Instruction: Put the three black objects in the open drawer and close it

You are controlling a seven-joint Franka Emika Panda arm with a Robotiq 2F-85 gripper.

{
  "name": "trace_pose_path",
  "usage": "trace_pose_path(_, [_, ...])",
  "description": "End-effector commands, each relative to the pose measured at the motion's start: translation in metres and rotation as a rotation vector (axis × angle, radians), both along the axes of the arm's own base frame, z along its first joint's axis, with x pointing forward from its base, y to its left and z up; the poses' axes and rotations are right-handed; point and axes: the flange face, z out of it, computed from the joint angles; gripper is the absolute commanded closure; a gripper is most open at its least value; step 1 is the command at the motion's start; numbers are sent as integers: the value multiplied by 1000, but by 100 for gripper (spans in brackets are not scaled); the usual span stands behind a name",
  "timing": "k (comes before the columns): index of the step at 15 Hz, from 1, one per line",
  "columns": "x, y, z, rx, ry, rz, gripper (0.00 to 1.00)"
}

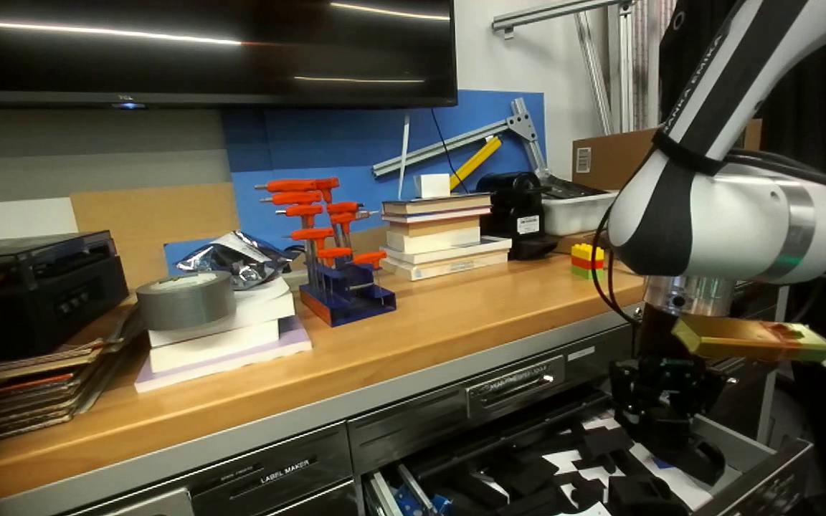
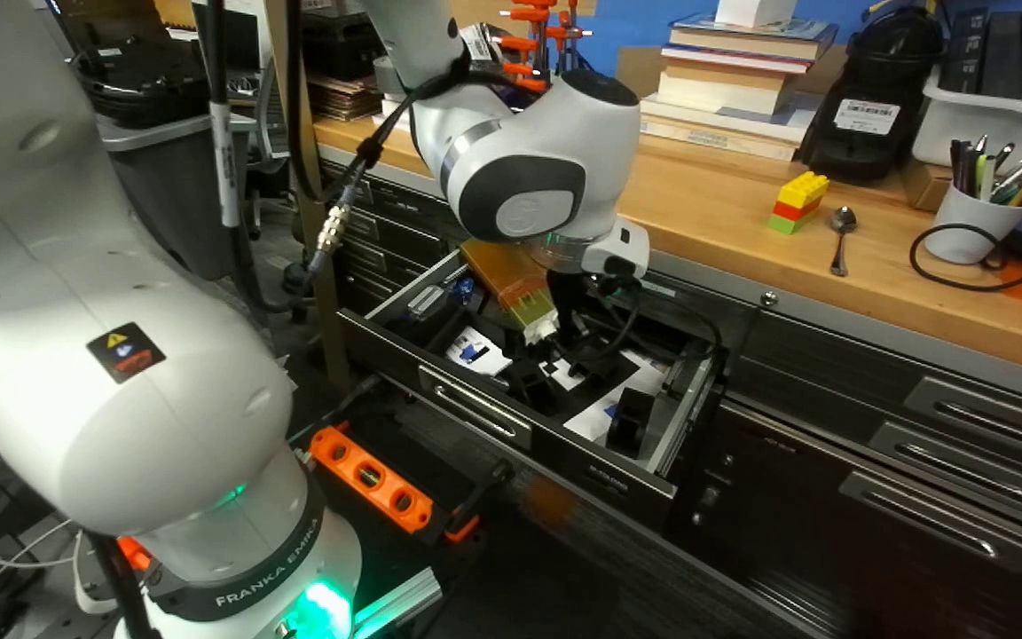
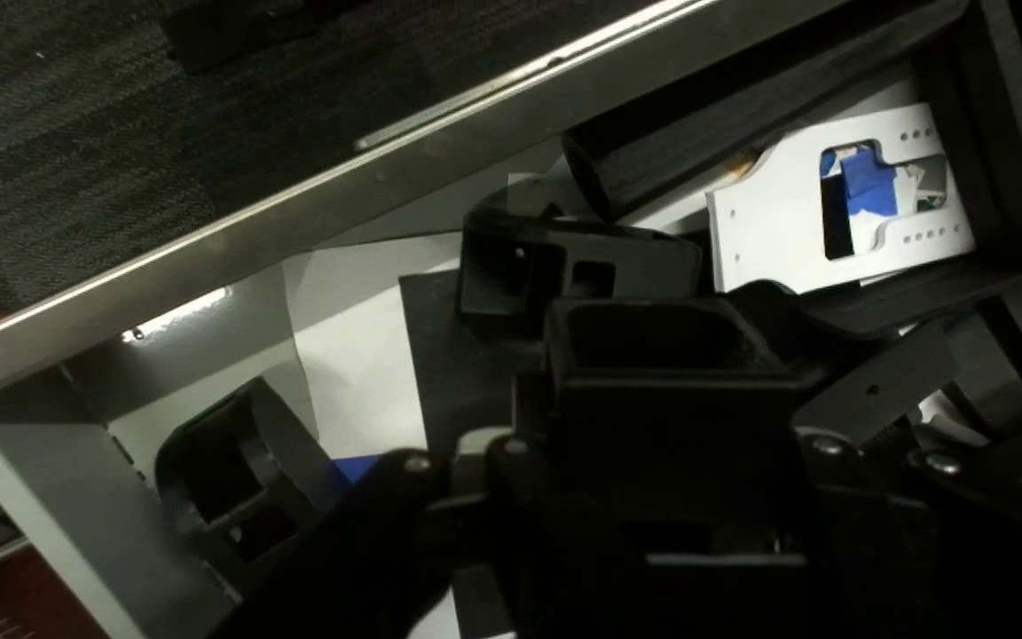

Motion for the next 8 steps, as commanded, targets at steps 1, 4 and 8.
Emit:
trace_pose_path(1, [-5, -4, -15, 3, 16, 50, 73])
trace_pose_path(4, [-10, -11, -32, -18, 58, 67, 73])
trace_pose_path(8, [-19, -30, -49, -45, 90, 56, 73])
